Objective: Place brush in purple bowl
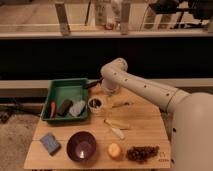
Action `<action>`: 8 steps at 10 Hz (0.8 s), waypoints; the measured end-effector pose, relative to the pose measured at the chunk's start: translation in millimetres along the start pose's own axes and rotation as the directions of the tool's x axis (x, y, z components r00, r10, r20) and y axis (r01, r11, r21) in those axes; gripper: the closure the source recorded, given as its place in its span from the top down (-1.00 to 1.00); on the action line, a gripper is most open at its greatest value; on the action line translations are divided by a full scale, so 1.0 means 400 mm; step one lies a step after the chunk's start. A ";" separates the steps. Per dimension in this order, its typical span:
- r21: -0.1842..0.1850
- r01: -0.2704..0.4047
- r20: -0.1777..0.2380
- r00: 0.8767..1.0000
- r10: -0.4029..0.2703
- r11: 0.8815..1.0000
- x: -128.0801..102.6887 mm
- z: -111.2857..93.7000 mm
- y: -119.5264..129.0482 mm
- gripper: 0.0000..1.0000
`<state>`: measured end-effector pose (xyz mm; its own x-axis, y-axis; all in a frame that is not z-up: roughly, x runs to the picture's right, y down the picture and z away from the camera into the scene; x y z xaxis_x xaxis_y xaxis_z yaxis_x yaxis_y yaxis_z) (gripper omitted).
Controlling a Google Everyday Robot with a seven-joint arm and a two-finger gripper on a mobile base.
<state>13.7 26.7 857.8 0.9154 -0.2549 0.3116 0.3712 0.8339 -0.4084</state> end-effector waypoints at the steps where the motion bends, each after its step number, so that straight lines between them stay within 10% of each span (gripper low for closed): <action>1: 0.015 0.008 -0.003 1.000 -0.008 1.000 -0.001 -0.008 -0.019 0.60; 8: 0.106 -0.005 -0.033 0.999 0.008 0.994 0.079 -0.042 -0.168 0.60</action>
<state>20.4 -45.7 880.8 0.9231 -0.2641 0.2795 0.3483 0.8824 -0.3164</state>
